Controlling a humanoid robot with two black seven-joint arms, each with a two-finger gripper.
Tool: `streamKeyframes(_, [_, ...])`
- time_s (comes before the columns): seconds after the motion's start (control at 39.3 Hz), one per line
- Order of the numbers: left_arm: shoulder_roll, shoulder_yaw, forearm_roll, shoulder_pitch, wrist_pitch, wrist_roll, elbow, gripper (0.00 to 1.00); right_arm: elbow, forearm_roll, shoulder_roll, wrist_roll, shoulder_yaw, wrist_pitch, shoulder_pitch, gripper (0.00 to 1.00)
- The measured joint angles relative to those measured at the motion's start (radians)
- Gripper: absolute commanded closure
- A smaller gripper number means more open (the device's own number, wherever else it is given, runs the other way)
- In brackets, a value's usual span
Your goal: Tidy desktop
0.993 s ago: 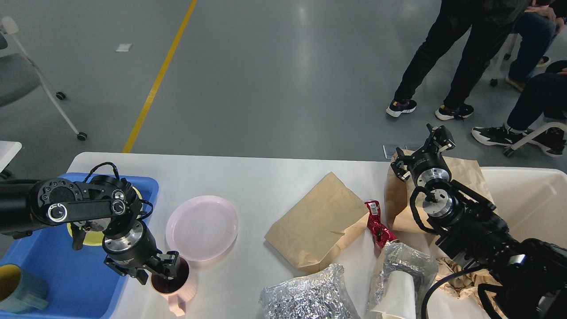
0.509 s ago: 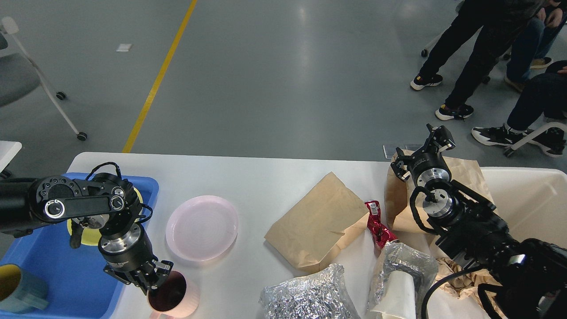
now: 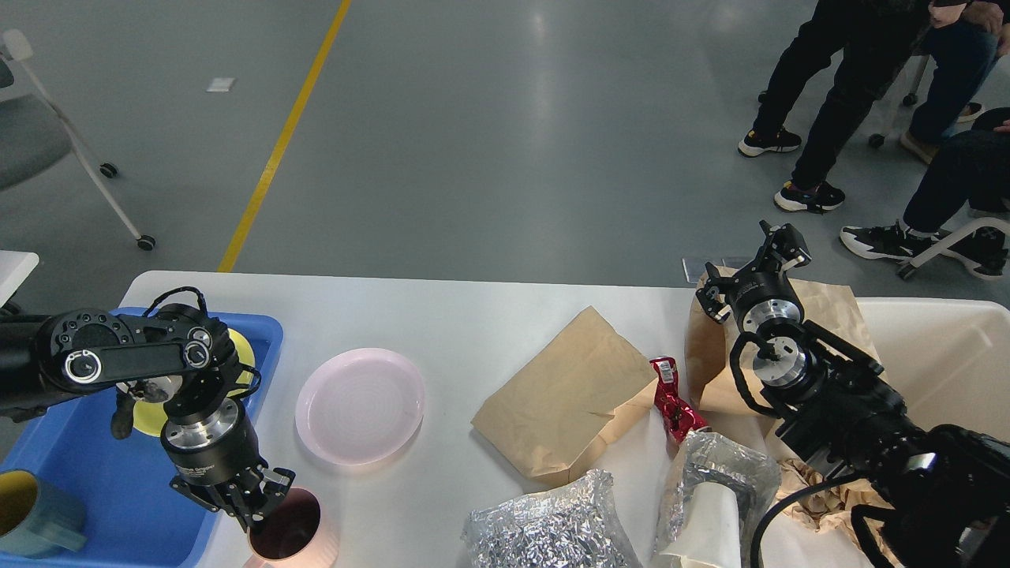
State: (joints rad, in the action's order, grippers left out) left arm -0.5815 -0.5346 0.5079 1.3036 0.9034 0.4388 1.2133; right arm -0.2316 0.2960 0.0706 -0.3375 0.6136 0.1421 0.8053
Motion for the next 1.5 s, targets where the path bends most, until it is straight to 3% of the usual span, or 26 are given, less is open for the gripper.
streamKeyframes(0.15, [-0.069, 0.016, -0.033, 0.048, 0.052, 0.003, 0.007, 1.0, 0.0, 0.0, 0.0, 0.0, 0.0, 0.0, 0.0, 0.0])
streamKeyframes(0.46, [-0.237, -0.045, -0.062, 0.27, 0.057, 0.017, 0.019, 1.0, 0.0, 0.0, 0.0, -0.001, 0.0, 0.0, 0.0, 0.0])
streamKeyframes(0.66, [-0.287, -0.132, -0.063, 0.35, 0.057, 0.019, 0.016, 1.0, 0.0, 0.0, 0.0, -0.001, 0.0, 0.0, 0.0, 0.0])
streamKeyframes(1.2, [-0.328, -0.262, -0.1, 0.317, 0.057, 0.009, 0.035, 1.0, 0.0, 0.0, 0.0, 0.0, 0.0, 0.0, 0.0, 0.0])
streamKeyframes(1.5, [-0.37, -0.261, -0.111, 0.261, 0.049, 0.017, 0.007, 1.0, 0.0, 0.0, 0.0, 0.0, 0.0, 0.0, 0.0, 0.0])
